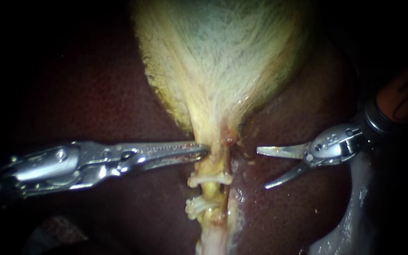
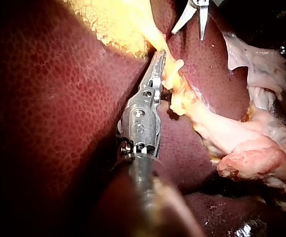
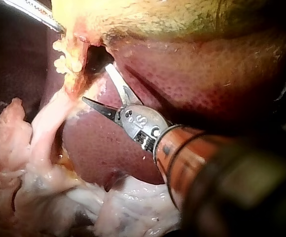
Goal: Go to the cutting position left tube
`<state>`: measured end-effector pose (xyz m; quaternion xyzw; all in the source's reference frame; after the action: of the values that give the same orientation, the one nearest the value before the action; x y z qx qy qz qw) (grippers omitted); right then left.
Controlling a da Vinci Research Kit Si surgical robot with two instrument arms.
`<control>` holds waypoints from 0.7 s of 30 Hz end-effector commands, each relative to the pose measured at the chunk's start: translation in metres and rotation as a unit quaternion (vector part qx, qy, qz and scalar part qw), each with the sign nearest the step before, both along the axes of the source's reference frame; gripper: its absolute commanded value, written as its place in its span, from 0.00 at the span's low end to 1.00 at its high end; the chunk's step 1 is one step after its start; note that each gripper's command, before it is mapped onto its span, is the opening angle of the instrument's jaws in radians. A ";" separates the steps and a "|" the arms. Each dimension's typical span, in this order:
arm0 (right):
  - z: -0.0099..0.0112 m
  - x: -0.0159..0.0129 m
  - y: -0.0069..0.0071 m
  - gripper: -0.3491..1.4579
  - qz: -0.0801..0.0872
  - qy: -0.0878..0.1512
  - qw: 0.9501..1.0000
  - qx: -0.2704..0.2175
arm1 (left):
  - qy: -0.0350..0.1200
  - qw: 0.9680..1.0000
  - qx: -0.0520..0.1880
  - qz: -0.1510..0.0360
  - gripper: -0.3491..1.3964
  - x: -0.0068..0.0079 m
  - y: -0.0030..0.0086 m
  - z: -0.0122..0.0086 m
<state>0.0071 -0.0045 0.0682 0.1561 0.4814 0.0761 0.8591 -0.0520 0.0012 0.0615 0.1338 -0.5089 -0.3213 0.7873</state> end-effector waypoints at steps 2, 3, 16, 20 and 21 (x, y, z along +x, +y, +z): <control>-0.0002 0.0003 -0.0008 0.99 -0.007 0.018 1.000 0.011 | -0.001 1.000 0.002 0.001 0.17 0.0005 0.0004 -0.0005; -0.0003 0.0005 -0.0013 0.99 -0.010 0.024 1.000 0.017 | -0.003 1.000 0.004 0.003 0.17 0.0010 0.0008 -0.0009; 0.0015 0.0072 -0.0080 0.99 -0.053 0.071 0.992 0.085 | 0.004 1.000 0.006 -0.007 0.17 0.0034 0.0021 -0.0027; 0.0033 0.0079 -0.0089 0.98 -0.056 0.066 0.992 0.088 | 0.004 1.000 0.006 -0.007 0.17 0.0035 0.0019 -0.0030; 0.0038 0.0081 -0.0089 0.98 -0.056 0.063 0.993 0.088 | 0.004 1.000 0.006 -0.007 0.17 0.0035 0.0019 -0.0031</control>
<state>0.0153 -0.0135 0.0722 0.2620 0.5156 0.0608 0.8135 -0.0485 0.0031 0.0584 0.1338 -0.5040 -0.3311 0.7864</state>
